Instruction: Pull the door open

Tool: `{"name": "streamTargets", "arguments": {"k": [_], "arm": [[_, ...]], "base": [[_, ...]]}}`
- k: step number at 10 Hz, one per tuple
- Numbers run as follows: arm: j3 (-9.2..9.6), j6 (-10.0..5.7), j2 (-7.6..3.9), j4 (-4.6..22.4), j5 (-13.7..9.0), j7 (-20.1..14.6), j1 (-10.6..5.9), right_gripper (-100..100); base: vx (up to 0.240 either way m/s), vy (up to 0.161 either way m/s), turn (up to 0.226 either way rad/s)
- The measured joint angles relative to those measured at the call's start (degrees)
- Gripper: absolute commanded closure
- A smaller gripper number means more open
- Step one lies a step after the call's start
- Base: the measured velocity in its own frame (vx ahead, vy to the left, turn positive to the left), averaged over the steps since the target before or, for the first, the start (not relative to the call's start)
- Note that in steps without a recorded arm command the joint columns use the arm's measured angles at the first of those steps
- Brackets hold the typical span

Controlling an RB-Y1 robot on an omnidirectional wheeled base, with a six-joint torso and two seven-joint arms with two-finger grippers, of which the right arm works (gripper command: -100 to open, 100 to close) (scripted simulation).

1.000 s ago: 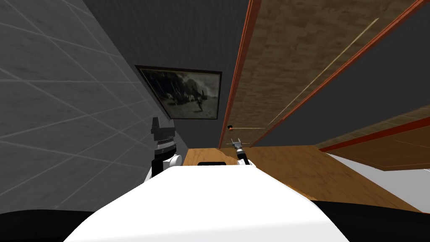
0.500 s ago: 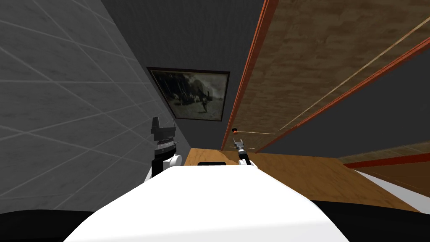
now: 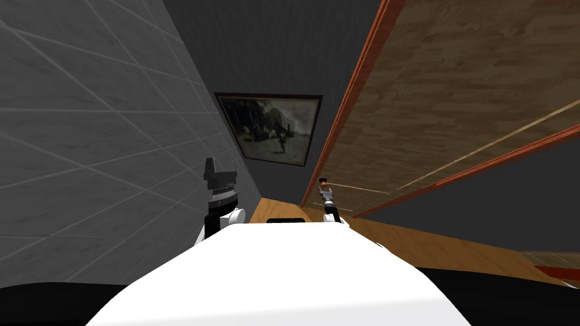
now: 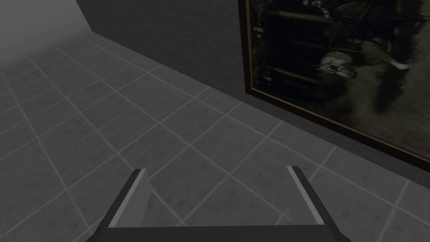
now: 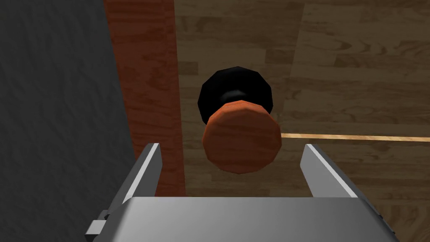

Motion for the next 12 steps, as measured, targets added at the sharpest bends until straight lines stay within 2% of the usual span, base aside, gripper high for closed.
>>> {"name": "streamTargets", "arguments": {"k": [1, 2, 3, 4, 10, 12], "arm": [[-1.15, -0.76, 0.12, 1.82, -0.66, 0.15, -0.59, -100], [-2.14, -0.76, -0.09, 2.00, -1.25, 0.37, -0.52, -100], [-3.11, -0.72, -0.05, 2.55, -1.81, 0.69, -0.68, -100], [-3.22, -0.74, -0.04, 2.63, -1.87, 0.78, -0.74, 100], [-3.18, -0.66, -0.17, 2.59, -1.83, 0.69, -0.68, 100], [-2.27, -1.24, -0.98, 2.50, -1.31, -0.55, -0.60, 100]], "base": [[0.061, -0.059, 0.259], [0.059, -0.059, 0.318], [0.025, -0.034, 0.067], [-0.002, 0.002, -0.067], [-0.020, -0.002, 0.009], [-0.171, -0.024, 0.074]]}}
